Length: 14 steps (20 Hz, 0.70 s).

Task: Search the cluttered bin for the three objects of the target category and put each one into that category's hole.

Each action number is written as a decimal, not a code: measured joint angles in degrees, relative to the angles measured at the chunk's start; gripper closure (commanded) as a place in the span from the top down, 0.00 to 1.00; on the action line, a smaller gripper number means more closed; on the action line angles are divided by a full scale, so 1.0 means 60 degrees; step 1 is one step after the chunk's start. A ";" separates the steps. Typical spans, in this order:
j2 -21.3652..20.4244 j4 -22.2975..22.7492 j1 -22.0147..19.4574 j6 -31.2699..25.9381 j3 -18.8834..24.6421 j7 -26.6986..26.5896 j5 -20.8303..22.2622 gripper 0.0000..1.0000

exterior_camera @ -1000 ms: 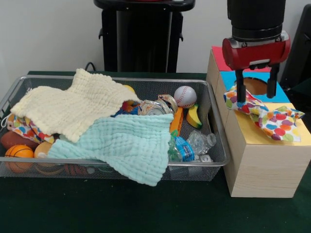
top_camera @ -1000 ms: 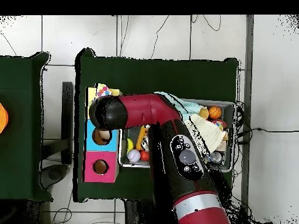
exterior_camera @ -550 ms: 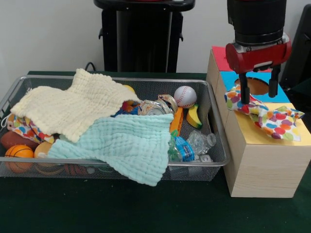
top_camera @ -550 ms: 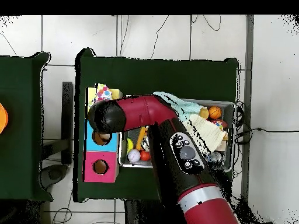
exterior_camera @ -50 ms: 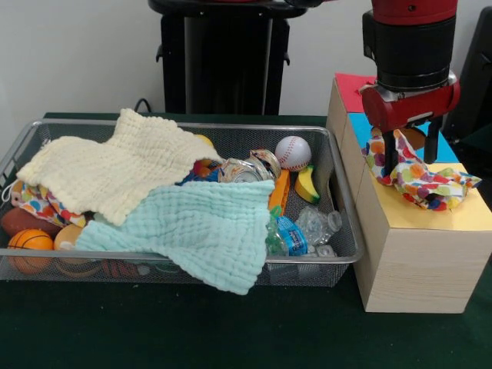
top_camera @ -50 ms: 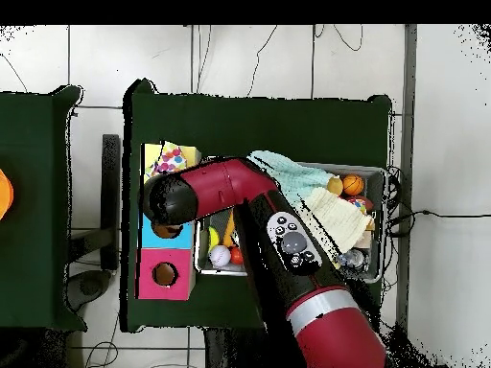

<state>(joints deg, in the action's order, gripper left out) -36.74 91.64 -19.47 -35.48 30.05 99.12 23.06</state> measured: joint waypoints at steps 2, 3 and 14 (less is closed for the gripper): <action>0.0050 -0.0001 -0.0058 0.0000 0.0107 0.0000 0.0128 1.00; 0.0065 -0.0001 -0.0083 0.0000 0.0143 0.0000 0.0175 1.00; 0.0096 0.0104 -0.0386 -0.0001 0.0529 0.0000 0.0430 1.00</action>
<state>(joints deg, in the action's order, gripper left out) -36.17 92.26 -21.79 -35.49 33.23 99.12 25.64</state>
